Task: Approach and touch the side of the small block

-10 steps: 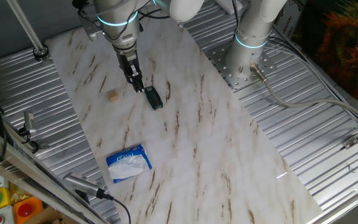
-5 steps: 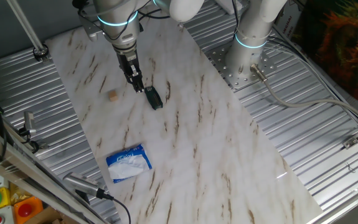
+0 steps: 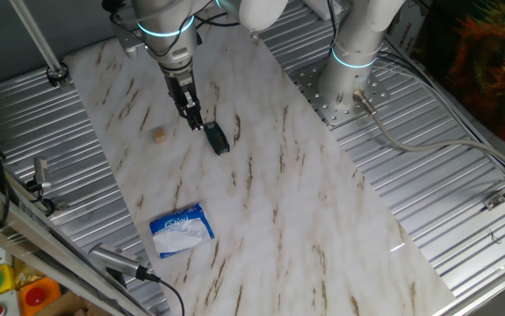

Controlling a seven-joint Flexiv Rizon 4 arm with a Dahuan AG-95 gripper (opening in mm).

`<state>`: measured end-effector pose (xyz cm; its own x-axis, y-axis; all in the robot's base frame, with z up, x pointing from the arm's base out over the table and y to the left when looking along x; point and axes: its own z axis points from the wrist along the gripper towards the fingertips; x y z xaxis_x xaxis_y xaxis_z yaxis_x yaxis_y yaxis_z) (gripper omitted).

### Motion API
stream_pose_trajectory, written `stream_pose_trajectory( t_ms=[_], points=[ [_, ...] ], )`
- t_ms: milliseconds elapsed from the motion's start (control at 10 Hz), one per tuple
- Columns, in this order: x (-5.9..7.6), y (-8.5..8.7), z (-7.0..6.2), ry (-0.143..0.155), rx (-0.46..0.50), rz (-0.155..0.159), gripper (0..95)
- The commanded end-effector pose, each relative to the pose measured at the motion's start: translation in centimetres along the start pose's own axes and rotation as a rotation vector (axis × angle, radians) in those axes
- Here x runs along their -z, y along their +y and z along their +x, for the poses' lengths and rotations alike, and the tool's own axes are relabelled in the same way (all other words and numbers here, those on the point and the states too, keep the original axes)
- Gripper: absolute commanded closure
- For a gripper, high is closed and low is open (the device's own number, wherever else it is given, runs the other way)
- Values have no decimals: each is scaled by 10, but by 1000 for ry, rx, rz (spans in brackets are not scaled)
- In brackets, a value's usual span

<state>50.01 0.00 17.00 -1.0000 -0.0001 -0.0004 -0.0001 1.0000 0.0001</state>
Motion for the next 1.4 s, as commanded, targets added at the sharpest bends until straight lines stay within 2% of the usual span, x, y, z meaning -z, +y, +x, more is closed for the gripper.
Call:
stream_pose_trajectory(
  t_ms=[100, 200, 300, 700, 900, 1400],
  points=[
    [0, 0, 0, -59, 57, 19, 950],
    [1, 0, 0, -51, 40, -30, 950],
    [1, 0, 0, -52, 33, -61, 950],
    [1, 0, 0, -49, 51, -41, 950],
    [1, 0, 0, -13, 44, -45, 950],
    [1, 1, 0, -17, 15, -49, 950]
  ],
)
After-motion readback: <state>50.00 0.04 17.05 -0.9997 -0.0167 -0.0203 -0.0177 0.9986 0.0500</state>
